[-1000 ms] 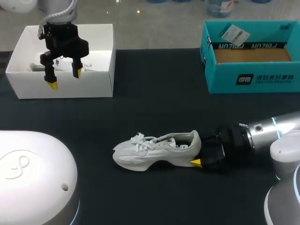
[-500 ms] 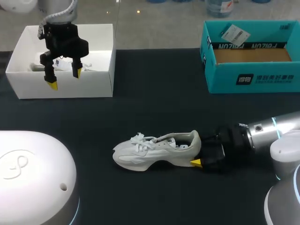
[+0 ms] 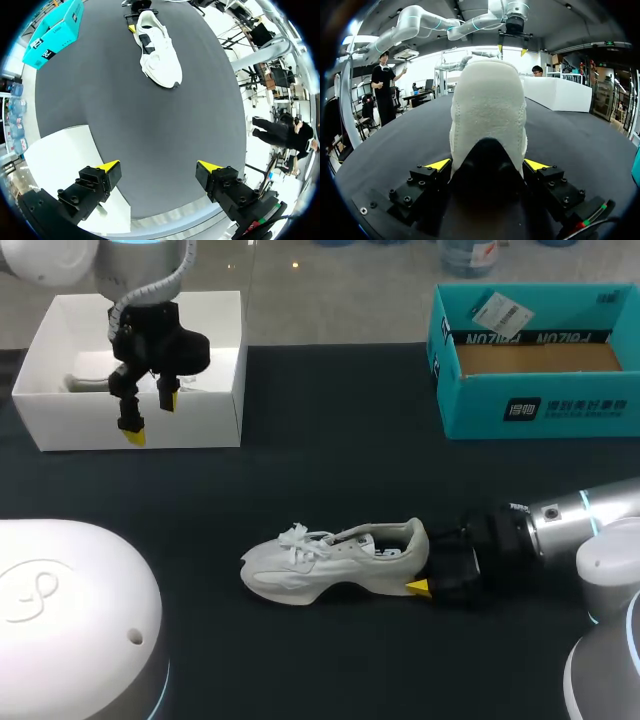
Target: Take the shoe out of the shoebox, open the shoe tongue, remove and reinsert the insole, then place the shoe into the shoebox
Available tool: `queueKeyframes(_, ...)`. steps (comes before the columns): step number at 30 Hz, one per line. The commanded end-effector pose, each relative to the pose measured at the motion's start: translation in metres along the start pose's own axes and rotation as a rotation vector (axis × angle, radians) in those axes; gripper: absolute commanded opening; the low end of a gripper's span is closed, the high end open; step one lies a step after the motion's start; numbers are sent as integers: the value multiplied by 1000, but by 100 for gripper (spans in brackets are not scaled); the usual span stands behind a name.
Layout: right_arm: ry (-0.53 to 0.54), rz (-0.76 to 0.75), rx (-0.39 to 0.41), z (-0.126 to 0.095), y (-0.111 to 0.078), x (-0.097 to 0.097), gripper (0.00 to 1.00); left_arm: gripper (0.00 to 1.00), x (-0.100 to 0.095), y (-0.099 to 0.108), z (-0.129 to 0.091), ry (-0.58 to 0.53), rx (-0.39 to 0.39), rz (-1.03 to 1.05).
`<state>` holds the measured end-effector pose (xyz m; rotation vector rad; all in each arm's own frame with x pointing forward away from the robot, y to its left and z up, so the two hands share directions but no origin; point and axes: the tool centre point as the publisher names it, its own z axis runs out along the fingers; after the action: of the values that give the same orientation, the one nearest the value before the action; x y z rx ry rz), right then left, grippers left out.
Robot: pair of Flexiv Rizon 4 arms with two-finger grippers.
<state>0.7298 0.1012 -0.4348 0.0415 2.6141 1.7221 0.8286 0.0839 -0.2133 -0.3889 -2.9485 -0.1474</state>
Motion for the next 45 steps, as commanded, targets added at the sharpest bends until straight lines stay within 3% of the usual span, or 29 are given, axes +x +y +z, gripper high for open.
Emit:
queueKeyframes(1, -2, 0, 2, 5, -6, 0, 0, 100, 23, -27, 9, -97, -50, -521)
queueKeyframes(7, -2, 0, 2, 5, -6, 0, 0, 100, 41, -60, 20, -47, 28, -677)
queueKeyframes(14, -2, 0, 2, 5, -6, 0, 0, 100, 67, -115, 21, -46, 70, -738)
queueKeyframes(16, -2, 0, 2, 5, -6, 0, 0, 100, 74, -132, 22, 7, 77, -709)
queueKeyframes(39, -2, 0, 2, 5, -6, 0, 0, 100, 74, -132, 22, 7, 77, -709)
queueKeyframes(45, -2, 0, 2, 5, -6, 0, 0, 100, 79, -156, 19, -47, -41, -1086)
